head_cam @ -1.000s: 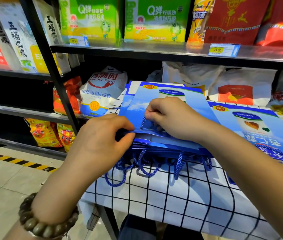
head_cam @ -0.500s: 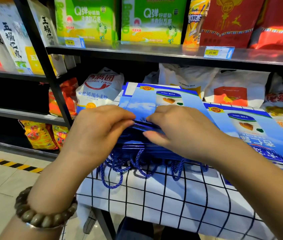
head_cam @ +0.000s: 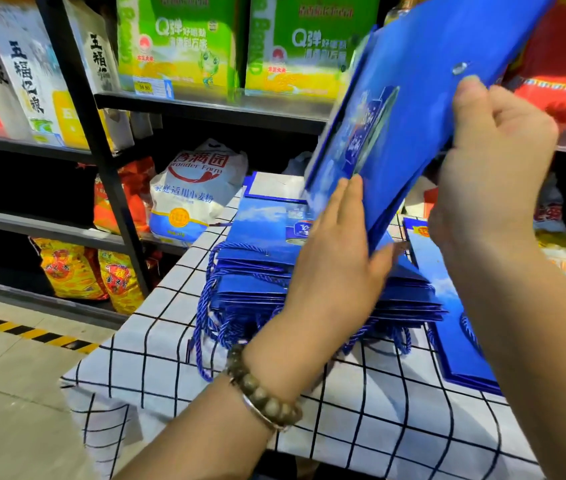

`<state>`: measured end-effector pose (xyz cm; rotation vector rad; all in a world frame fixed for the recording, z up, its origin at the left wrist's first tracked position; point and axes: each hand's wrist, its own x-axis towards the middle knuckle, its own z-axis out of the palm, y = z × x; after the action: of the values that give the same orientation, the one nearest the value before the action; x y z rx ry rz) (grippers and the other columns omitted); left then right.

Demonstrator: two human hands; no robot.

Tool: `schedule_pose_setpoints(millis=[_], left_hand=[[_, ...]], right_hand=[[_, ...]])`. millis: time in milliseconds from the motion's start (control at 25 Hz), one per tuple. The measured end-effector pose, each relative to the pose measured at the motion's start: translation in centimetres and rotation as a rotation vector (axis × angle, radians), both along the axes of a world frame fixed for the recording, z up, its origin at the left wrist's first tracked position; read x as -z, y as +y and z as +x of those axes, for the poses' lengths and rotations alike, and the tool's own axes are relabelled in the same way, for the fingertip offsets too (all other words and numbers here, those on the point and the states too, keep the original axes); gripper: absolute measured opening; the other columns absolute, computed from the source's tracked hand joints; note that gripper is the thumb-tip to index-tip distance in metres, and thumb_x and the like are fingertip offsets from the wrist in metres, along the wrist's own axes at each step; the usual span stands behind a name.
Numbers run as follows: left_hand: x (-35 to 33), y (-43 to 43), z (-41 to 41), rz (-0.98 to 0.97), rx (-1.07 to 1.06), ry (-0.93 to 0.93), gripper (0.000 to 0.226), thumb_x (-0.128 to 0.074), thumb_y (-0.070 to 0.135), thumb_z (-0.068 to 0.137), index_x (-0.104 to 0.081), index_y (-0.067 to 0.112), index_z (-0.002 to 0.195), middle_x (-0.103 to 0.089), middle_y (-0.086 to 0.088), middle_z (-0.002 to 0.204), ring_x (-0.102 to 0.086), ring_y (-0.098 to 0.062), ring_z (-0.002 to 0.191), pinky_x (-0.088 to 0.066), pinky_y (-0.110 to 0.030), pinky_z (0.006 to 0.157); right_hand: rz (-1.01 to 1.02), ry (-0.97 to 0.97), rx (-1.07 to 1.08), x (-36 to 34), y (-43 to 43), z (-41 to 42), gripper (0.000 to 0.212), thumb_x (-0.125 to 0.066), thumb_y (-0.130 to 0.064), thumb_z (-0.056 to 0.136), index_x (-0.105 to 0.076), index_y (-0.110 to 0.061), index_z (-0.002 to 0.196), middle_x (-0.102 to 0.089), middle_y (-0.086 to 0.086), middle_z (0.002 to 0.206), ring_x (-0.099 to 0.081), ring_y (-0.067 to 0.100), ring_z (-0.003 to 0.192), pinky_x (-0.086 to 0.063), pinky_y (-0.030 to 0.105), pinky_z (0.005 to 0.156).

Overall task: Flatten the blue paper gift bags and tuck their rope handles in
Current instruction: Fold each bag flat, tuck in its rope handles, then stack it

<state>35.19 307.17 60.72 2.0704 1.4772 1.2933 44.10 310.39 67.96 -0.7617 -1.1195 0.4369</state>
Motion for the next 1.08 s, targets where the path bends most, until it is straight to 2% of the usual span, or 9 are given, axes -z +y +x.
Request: schedule_pose_setpoints(millis=[120, 200, 280, 360, 520, 600, 680, 920, 1080], left_hand=[[-0.6, 0.4, -2.1, 0.166, -0.154, 0.170, 0.060, -0.053, 0.008, 0.088, -0.031, 0.017, 0.143, -0.034, -0.002, 0.149, -0.034, -0.019, 0.135, -0.022, -0.020, 0.100], [-1.1, 0.2, -4.2, 0.321, -0.215, 0.444, 0.059, -0.067, 0.006, 0.076, -0.050, 0.018, 0.131, -0.054, -0.002, 0.133, -0.055, -0.020, 0.117, -0.039, -0.022, 0.084], [-1.0, 0.3, -6.7, 0.446, -0.240, 0.712, 0.059, -0.084, 0.009, 0.055, -0.066, 0.020, 0.110, -0.070, 0.000, 0.108, -0.069, -0.017, 0.087, -0.048, -0.023, 0.050], [-0.6, 0.4, -9.4, 0.430, -0.173, 0.842, 0.052, -0.081, 0.012, 0.055, -0.067, 0.023, 0.104, -0.072, 0.001, 0.100, -0.071, -0.018, 0.075, -0.048, -0.023, 0.042], [-0.1, -0.1, -11.3, 0.126, 0.003, 0.885, 0.039, -0.056, 0.026, 0.083, -0.058, 0.032, 0.122, -0.067, 0.008, 0.115, -0.068, -0.020, 0.092, -0.054, -0.034, 0.063], [0.5, 0.2, -11.9, 0.006, 0.012, 0.812, 0.044, -0.049, 0.042, 0.088, -0.047, 0.036, 0.132, -0.056, 0.011, 0.130, -0.057, -0.018, 0.113, -0.049, -0.034, 0.085], [0.3, -0.2, -12.4, 0.045, 0.079, 0.733, 0.053, -0.043, 0.057, 0.082, -0.052, 0.033, 0.127, -0.058, 0.005, 0.129, -0.057, -0.020, 0.114, -0.047, -0.037, 0.091], [2.4, -2.8, -12.6, 0.453, 0.272, 0.998, 0.020, -0.051, 0.035, 0.087, -0.066, 0.021, 0.083, -0.053, -0.011, 0.133, -0.040, -0.026, 0.127, -0.031, -0.043, 0.102], [3.2, -2.2, -12.8, 0.557, 0.295, 1.008, 0.030, -0.040, 0.022, 0.096, -0.064, 0.019, 0.078, -0.043, -0.008, 0.142, -0.037, -0.025, 0.130, -0.028, -0.041, 0.106]], right_hand=[[-0.203, 0.302, -0.192, 0.9, -0.9, 1.1, 0.035, -0.050, -0.008, 0.089, -0.043, -0.018, 0.056, -0.052, -0.005, 0.049, -0.049, 0.015, 0.050, -0.045, 0.029, 0.052], [-0.401, 0.356, -0.302, 2.2, -1.9, 1.7, 0.023, -0.048, -0.006, 0.091, -0.054, -0.015, 0.071, -0.066, -0.007, 0.057, -0.064, 0.008, 0.054, -0.051, 0.022, 0.051], [-0.638, 0.259, -0.382, 4.0, -2.8, 2.4, 0.015, -0.049, -0.013, 0.092, -0.058, -0.013, 0.080, -0.069, -0.005, 0.058, -0.065, 0.007, 0.051, -0.049, 0.017, 0.043], [-0.863, -0.027, -0.491, 5.2, -3.9, 2.9, 0.018, -0.050, -0.017, 0.091, -0.061, -0.008, 0.080, -0.068, 0.001, 0.057, -0.061, 0.009, 0.042, -0.044, 0.016, 0.037], [-0.728, -0.571, -0.402, 5.3, -4.9, 2.7, 0.018, -0.061, -0.012, 0.083, -0.068, -0.010, 0.066, -0.063, 0.002, 0.052, -0.053, 0.008, 0.040, -0.042, 0.017, 0.039], [-0.436, -0.912, -0.164, 5.1, -3.8, 1.9, 0.007, -0.065, -0.021, 0.079, -0.072, -0.020, 0.079, -0.065, -0.012, 0.066, -0.059, -0.002, 0.062, -0.047, 0.014, 0.062], [-0.358, -1.224, -0.111, 5.6, -2.2, 1.1, 0.017, -0.063, -0.030, 0.081, -0.071, -0.026, 0.095, -0.067, -0.013, 0.094, -0.059, 0.006, 0.092, -0.047, 0.029, 0.086], [-0.450, -1.175, -0.230, 7.1, -0.3, 0.9, 0.022, -0.056, -0.042, 0.081, -0.070, -0.029, 0.091, -0.069, -0.011, 0.101, -0.060, 0.011, 0.096, -0.047, 0.040, 0.087], [-0.404, -1.123, -0.206, 7.7, -0.4, 0.9, 0.015, -0.059, -0.034, 0.084, -0.070, -0.026, 0.088, -0.068, -0.011, 0.093, -0.059, 0.007, 0.088, -0.047, 0.029, 0.084]])
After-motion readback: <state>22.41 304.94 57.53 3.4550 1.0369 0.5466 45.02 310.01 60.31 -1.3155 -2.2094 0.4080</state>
